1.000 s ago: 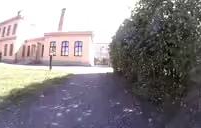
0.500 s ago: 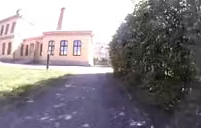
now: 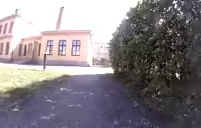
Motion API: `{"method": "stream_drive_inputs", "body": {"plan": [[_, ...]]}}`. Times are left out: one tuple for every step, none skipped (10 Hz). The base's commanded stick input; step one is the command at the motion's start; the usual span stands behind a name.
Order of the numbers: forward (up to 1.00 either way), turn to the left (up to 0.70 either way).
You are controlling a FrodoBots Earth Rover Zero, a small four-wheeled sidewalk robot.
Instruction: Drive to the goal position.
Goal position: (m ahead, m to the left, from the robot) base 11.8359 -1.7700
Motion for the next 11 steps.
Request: {"method": "stream_drive_inputs", "body": {"plan": [[0.70, 0.00], [0.70, 0.00], [0.70, 0.00], [0.70, 0.00], [0.70, 0.00], [0.70, 0.00], [0.70, 0.00], [0.70, 0.00], [0.70, 0.14], [0.70, 0.35], [0.70, 0.35]]}}
